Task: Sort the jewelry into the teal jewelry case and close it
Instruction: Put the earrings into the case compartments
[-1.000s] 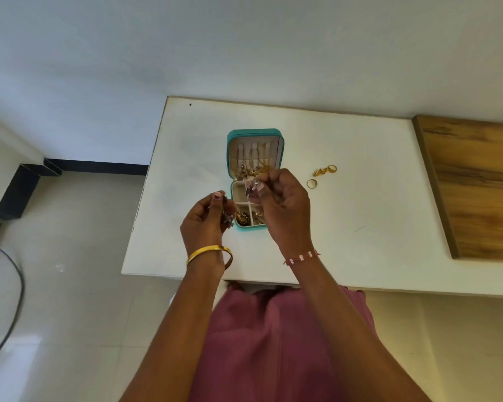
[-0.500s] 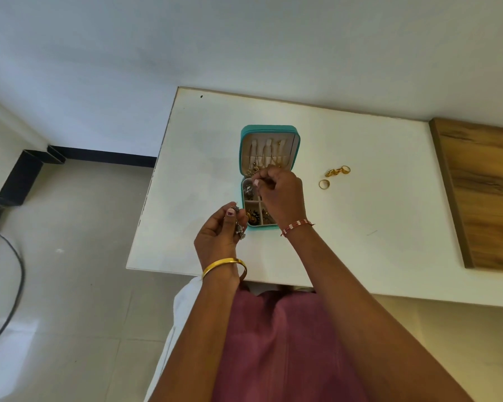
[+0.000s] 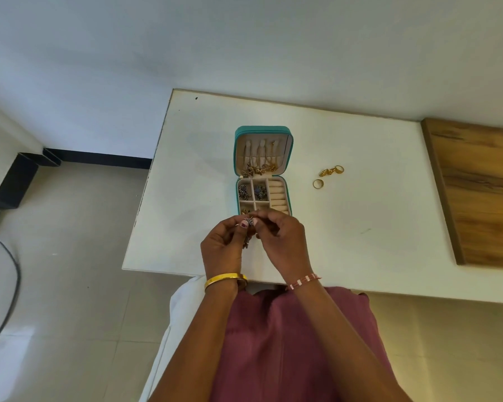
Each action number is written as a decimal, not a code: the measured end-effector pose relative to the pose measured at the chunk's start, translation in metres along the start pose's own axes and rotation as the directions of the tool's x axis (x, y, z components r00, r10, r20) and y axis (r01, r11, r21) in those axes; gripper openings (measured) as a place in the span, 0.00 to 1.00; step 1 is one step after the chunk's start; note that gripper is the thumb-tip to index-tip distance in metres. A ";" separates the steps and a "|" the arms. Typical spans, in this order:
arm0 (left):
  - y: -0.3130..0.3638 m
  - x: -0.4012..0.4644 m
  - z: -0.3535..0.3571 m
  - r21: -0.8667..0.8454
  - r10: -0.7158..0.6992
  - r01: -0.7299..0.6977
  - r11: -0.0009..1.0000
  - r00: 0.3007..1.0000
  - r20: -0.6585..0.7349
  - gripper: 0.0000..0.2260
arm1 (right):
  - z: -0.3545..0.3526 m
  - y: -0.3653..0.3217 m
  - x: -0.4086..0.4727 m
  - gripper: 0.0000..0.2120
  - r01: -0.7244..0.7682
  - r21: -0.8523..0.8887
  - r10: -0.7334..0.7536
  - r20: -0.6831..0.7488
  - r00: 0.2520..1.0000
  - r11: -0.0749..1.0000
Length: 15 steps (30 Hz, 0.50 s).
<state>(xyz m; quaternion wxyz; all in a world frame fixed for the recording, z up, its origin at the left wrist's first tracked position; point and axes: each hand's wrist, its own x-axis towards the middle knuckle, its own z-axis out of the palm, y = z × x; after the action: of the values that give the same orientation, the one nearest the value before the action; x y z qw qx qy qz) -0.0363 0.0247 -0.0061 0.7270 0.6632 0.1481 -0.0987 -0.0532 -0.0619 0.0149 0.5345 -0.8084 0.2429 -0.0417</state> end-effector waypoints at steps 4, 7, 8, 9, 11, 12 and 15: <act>0.001 -0.001 0.001 0.016 0.021 -0.021 1.000 1.000 0.013 0.10 | -0.006 0.000 -0.005 0.10 -0.028 0.092 0.027 0.011 1.000 0.995; 0.001 -0.001 0.001 0.009 0.020 -0.020 1.000 1.000 0.023 0.10 | -0.006 0.002 -0.006 0.11 0.045 0.009 -0.045 0.018 0.999 0.999; 0.001 -0.001 0.001 0.011 0.020 -0.020 1.000 0.999 0.031 0.10 | -0.006 0.003 -0.005 0.10 0.072 -0.028 -0.071 0.007 0.997 0.997; 0.000 0.000 0.000 0.013 0.019 -0.019 1.000 0.999 0.038 0.10 | -0.005 0.004 -0.004 0.09 0.091 -0.054 -0.091 -0.005 0.996 0.994; -0.003 0.001 0.000 0.023 0.021 -0.022 0.999 0.999 0.037 0.10 | -0.006 0.003 0.000 0.08 0.104 -0.056 -0.105 -0.021 0.994 0.993; -0.004 0.001 0.000 0.029 0.025 -0.026 0.999 0.999 0.027 0.10 | -0.006 0.000 0.004 0.07 0.092 -0.025 -0.093 -0.025 0.995 0.995; -0.007 0.004 0.000 0.002 0.010 -0.010 1.000 1.000 -0.014 0.08 | -0.009 -0.013 0.021 0.07 0.007 0.174 -0.003 -0.027 1.000 0.985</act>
<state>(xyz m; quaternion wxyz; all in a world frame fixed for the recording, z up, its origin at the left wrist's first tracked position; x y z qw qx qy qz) -0.0351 0.0242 -0.0140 0.7256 0.6655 0.1497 -0.0904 -0.0336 -0.0744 0.0260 0.5996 -0.7587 0.2434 -0.0749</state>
